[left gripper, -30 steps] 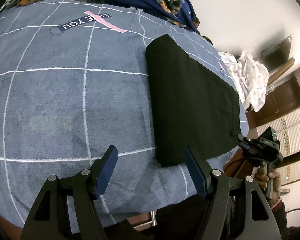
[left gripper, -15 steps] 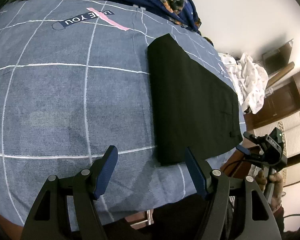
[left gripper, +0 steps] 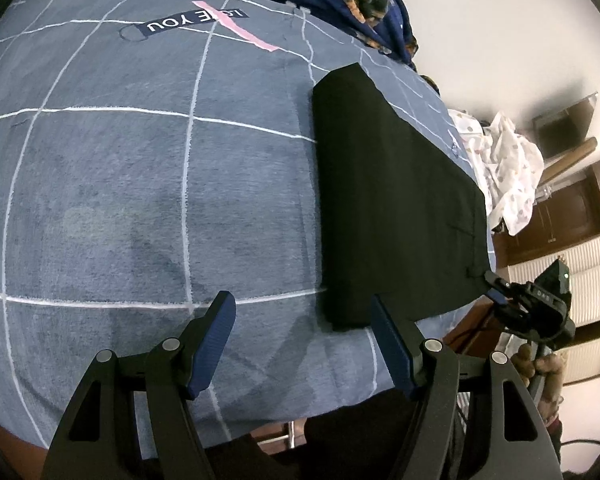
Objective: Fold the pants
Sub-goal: 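Keep holding and align the folded pants edge with the right tool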
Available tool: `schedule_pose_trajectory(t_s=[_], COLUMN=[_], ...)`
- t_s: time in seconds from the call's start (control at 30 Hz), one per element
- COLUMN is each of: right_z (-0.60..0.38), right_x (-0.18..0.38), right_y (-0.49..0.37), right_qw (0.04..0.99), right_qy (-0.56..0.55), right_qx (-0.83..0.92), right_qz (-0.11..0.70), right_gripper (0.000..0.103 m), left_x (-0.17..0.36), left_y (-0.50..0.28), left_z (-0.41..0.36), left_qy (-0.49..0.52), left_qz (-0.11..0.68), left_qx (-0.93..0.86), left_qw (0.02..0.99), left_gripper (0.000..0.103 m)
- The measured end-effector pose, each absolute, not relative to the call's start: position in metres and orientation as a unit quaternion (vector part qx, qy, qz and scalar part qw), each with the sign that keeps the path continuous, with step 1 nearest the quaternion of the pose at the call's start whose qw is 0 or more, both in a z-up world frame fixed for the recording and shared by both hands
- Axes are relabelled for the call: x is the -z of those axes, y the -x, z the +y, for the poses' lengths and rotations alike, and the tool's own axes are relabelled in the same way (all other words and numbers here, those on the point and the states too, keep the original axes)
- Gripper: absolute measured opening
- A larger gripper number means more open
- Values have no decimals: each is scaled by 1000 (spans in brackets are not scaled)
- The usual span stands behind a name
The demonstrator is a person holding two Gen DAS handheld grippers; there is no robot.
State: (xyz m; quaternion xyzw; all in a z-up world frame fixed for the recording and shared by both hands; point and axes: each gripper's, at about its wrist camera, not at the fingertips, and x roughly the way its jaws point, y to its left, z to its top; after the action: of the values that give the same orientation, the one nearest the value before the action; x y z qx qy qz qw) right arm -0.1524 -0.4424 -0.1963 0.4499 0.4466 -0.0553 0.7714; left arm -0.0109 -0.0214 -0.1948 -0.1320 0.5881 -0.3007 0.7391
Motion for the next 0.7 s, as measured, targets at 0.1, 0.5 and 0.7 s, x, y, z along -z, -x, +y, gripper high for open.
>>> schedule_pose_trajectory(t_s=[0.1,0.5,0.7], right_z=[-443,-457,-484], right_x=[195,187,234], right_y=[149,114,149], right_qw=[775,769,736], right_qy=[-444,-514,-553], right_qx=[45,-52,-8], right_qz=[446,377,390], right_gripper=[20,17,16], left_x=[197,185,197], left_y=[12,13,8], left_z=[-21,-25,-34], left_qy=[134,118,112], left_qz=[592,577,592], left_qx=[300,299,298], left_qw=[736,751,740], left_gripper=[70,70,70])
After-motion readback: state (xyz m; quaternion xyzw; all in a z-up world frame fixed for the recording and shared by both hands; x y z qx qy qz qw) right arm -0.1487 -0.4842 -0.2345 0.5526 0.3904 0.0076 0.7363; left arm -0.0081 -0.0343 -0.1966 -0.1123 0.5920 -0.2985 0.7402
